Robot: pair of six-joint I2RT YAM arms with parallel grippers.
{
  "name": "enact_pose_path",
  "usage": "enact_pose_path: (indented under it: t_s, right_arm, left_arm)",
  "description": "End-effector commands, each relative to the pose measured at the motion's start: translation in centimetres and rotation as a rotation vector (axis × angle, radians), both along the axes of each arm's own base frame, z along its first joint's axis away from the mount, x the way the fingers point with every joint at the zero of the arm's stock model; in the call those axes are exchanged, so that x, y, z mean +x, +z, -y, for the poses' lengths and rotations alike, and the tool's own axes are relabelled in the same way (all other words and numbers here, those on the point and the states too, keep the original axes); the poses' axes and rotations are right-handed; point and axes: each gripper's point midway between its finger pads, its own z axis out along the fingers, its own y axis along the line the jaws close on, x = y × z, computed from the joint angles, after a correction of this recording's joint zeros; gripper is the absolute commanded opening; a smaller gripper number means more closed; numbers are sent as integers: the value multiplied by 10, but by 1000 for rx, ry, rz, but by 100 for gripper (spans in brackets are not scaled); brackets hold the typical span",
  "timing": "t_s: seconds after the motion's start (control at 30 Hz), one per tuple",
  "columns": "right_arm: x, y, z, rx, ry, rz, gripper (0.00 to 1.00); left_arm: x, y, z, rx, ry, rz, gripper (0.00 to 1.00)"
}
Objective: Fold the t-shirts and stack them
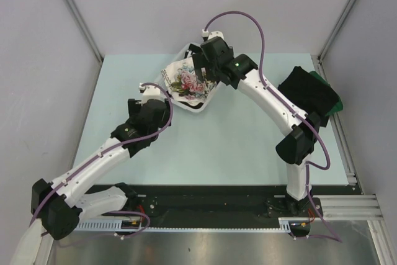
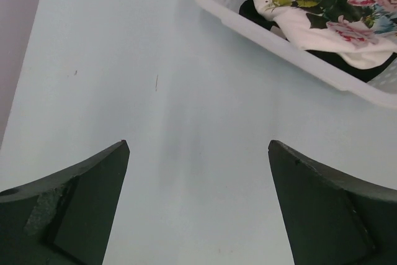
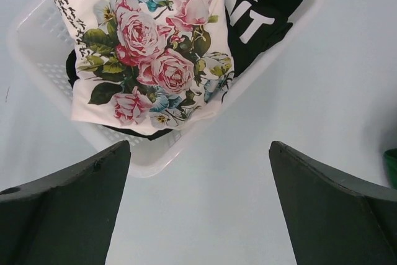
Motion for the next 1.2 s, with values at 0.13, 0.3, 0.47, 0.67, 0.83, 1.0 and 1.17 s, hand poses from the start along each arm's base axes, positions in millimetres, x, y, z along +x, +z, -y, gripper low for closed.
enact_pose_path:
  t_s: [0.13, 0.3, 0.47, 0.67, 0.83, 1.0, 1.17]
  right_arm:
    - [-7, 9, -4, 34, 1, 20, 100]
    - [-9, -46, -17, 26, 64, -114, 100]
    - [-14, -75, -51, 81, 171, -198, 100]
    - [-14, -80, -99, 123, 293, -198, 91]
    - [-17, -83, -133, 162, 380, -205, 87]
    - [-24, -89, -155, 174, 439, -211, 87]
    - [-30, -108, -159, 154, 462, -244, 86]
  left_arm:
    - [1, 24, -13, -25, 88, 55, 99]
    - [-2, 31, -27, 0, 161, 69, 100]
    - [-10, 39, -47, 11, 259, 104, 99]
    - [-19, 45, -53, -36, 244, 134, 100]
    - [-25, 40, -52, -58, 220, 128, 100]
    - [-29, 34, -53, -56, 214, 108, 99]
    - [-31, 33, -54, -58, 215, 100, 100]
